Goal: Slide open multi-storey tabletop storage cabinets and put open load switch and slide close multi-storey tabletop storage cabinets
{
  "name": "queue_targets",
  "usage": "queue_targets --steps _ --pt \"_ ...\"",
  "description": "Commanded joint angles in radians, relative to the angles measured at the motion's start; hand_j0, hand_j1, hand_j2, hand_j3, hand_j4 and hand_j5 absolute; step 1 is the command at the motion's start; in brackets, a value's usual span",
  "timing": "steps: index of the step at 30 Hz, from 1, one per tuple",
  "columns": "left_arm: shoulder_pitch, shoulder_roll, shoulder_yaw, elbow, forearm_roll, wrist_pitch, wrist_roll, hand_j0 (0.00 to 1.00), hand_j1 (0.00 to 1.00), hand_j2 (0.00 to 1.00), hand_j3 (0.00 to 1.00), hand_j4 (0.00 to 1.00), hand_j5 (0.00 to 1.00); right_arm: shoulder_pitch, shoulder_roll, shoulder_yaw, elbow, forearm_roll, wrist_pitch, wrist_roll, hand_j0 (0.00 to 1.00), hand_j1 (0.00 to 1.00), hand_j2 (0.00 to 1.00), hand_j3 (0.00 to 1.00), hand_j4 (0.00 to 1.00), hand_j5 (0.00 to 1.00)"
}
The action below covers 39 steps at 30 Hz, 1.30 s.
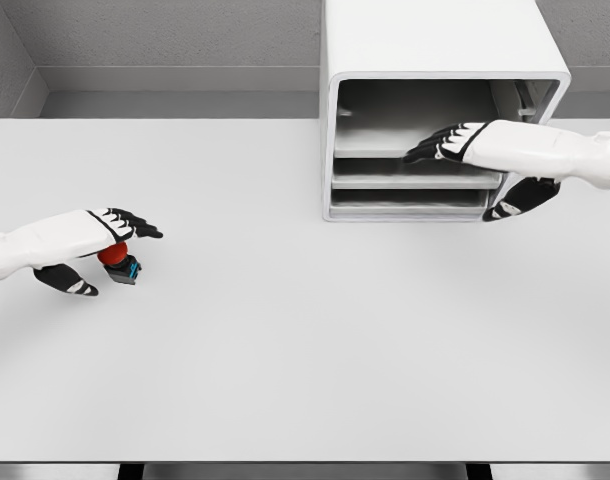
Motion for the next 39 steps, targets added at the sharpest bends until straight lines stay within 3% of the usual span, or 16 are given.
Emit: queue_targets --steps 1,9,11,16,21,24,30,39 --pt "0.0 0.0 0.0 0.001 0.005 0.003 0.0 1.0 1.0 1.0 1.0 1.0 1.0 0.0 -0.001 0.0 0.0 -0.005 0.04 0.003 1.0 1.0 1.0 1.0 1.0 1.0" --pt "-0.005 -0.002 0.0 0.001 0.004 0.003 0.0 0.94 0.94 0.94 0.94 0.94 0.94 -0.014 0.001 0.0 0.028 -0.004 0.063 0.007 1.0 1.0 1.0 1.0 1.0 1.0" --pt "-0.005 -0.002 0.0 0.001 0.008 0.003 0.0 0.87 0.87 0.87 0.87 0.87 0.87 -0.017 0.039 0.001 0.044 0.002 0.069 0.01 1.0 1.0 1.0 1.0 1.0 1.0" --pt "-0.005 0.003 0.0 0.001 0.01 0.003 0.0 0.77 0.77 0.77 0.77 0.77 0.77 -0.017 0.062 0.006 0.066 0.007 0.07 0.012 1.0 1.0 1.0 1.0 1.0 1.0" --pt "-0.003 0.007 -0.002 -0.001 0.011 0.003 0.0 0.54 0.54 0.54 0.54 0.54 0.54 -0.017 0.065 0.007 0.084 0.008 0.07 0.012 1.0 1.0 1.0 1.0 1.0 1.0" --pt "-0.003 0.01 -0.025 -0.001 0.014 0.003 0.0 0.46 0.46 0.46 0.46 0.46 0.46 -0.017 0.085 0.007 0.089 0.03 0.09 0.012 1.0 1.0 1.0 1.0 1.0 1.0" --pt "-0.002 0.012 -0.018 -0.016 0.051 0.003 0.0 0.45 0.45 0.45 0.45 0.45 0.45 -0.017 0.116 0.009 0.09 0.038 0.105 0.018 1.0 1.0 1.0 1.0 1.0 1.0" --pt "-0.008 0.092 -0.008 -0.141 0.18 0.003 0.0 0.44 0.44 0.44 0.44 0.44 0.44 -0.028 0.15 0.009 0.176 0.08 0.115 0.02 1.0 1.0 1.0 1.0 1.0 1.0"
